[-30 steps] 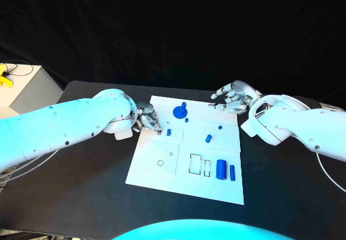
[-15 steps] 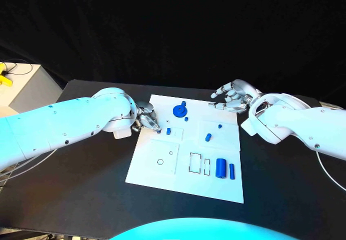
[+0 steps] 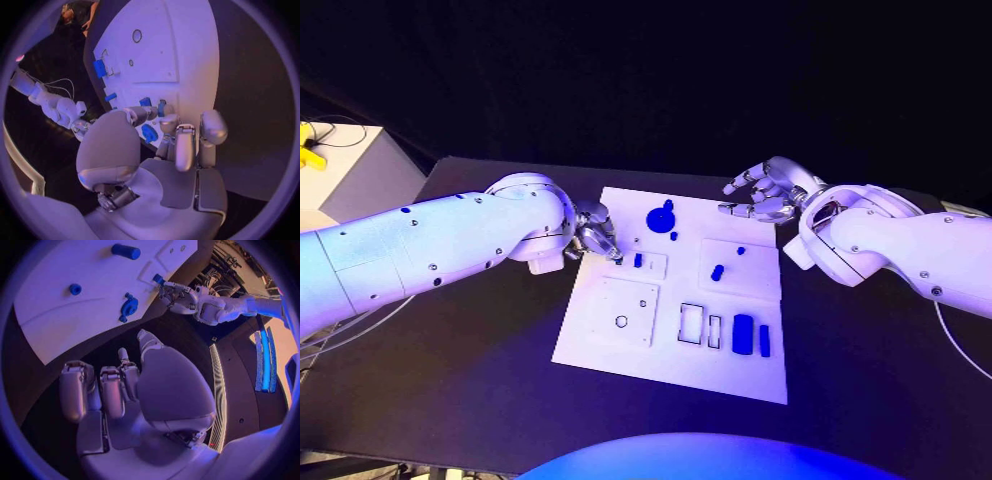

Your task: Assemble the parts on the task board

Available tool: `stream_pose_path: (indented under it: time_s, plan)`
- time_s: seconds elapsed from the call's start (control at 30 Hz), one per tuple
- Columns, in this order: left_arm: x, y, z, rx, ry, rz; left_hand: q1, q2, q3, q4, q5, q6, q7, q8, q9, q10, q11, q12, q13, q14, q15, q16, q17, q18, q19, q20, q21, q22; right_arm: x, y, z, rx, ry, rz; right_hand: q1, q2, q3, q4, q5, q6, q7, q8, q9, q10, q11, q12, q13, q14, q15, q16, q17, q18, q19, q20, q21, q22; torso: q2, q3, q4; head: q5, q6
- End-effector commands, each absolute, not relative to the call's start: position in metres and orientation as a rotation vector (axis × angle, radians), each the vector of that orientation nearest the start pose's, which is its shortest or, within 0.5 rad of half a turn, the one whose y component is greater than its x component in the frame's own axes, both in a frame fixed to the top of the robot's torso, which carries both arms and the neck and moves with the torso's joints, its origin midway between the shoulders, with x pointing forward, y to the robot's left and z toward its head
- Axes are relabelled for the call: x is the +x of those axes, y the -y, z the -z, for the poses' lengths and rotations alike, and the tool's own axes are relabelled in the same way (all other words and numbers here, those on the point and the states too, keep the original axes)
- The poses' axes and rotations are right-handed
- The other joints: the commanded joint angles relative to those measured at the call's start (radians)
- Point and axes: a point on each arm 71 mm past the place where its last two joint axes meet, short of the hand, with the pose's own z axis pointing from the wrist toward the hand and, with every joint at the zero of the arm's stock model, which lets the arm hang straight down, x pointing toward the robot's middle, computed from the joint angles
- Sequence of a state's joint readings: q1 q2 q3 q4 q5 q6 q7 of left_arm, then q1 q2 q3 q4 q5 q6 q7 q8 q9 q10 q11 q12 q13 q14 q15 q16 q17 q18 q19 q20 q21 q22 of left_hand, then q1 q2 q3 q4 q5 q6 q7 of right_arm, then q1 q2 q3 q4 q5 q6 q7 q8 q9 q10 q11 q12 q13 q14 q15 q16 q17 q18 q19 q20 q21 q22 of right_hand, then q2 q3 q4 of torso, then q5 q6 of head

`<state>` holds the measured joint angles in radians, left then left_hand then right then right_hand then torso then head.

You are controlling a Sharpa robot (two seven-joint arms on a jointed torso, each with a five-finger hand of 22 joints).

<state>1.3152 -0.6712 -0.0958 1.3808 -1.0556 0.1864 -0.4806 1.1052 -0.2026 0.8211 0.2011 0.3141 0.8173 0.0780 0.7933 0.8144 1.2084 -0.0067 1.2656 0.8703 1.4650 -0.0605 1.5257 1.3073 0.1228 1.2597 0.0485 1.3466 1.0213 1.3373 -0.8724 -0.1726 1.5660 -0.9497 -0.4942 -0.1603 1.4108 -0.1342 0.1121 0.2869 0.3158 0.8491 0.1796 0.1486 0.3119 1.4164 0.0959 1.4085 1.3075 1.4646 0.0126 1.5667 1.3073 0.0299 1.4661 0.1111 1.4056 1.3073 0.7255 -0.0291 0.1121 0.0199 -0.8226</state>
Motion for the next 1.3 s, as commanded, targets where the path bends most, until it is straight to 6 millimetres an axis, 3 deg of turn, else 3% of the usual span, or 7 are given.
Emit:
stream_pose_path:
  time_s: [0.03,0.8,1.3]
  plan:
    - [0.5113,-0.1667,0.1982,-0.039,-2.310,0.437,-0.001,0.009,0.196,-0.192,-0.001,0.011,-0.010,0.003,0.001,-0.004,-0.001,-0.003,0.000,0.075,-0.006,0.003,0.152,-0.011,0.005,-0.003,0.003,0.000,0.4896,0.2194,0.1660,0.362,-1.685,-0.749,0.005,0.003,0.005,0.002,0.005,0.008,-0.001,-0.005,-0.001,-0.006,-0.003,0.000,0.104,0.103,0.002,-0.002,0.254,0.008,0.040,0.004,-0.005,0.159,0.000,0.0003,0.0002,-0.002,-0.002]
    - [0.5103,-0.1644,0.1999,-0.015,-2.323,0.428,0.000,0.008,0.196,-0.194,-0.003,0.010,-0.010,0.003,0.000,-0.003,-0.001,-0.003,0.002,0.075,-0.006,0.002,0.151,-0.011,0.006,-0.003,0.004,0.002,0.4893,0.2193,0.1660,0.362,-1.685,-0.750,0.005,0.003,0.005,0.002,0.005,0.008,-0.001,-0.005,-0.001,-0.006,-0.003,0.000,0.104,0.103,0.002,-0.002,0.254,0.008,0.040,0.004,-0.005,0.159,0.000,-0.0008,0.0003,-0.003,-0.004]
    - [0.5092,-0.1578,0.2071,0.014,-2.345,0.397,0.000,0.007,0.197,-0.197,-0.003,0.011,-0.009,0.003,0.000,0.001,-0.001,0.000,0.008,0.078,-0.006,0.007,0.163,-0.014,0.012,-0.003,0.009,0.014,0.4889,0.2191,0.1659,0.362,-1.685,-0.751,0.005,0.003,0.005,0.002,0.005,0.008,-0.001,-0.005,-0.001,-0.006,-0.003,0.000,0.104,0.103,0.002,-0.002,0.254,0.008,0.040,0.004,-0.005,0.159,0.001,0.0008,-0.0011,-0.005,-0.008]
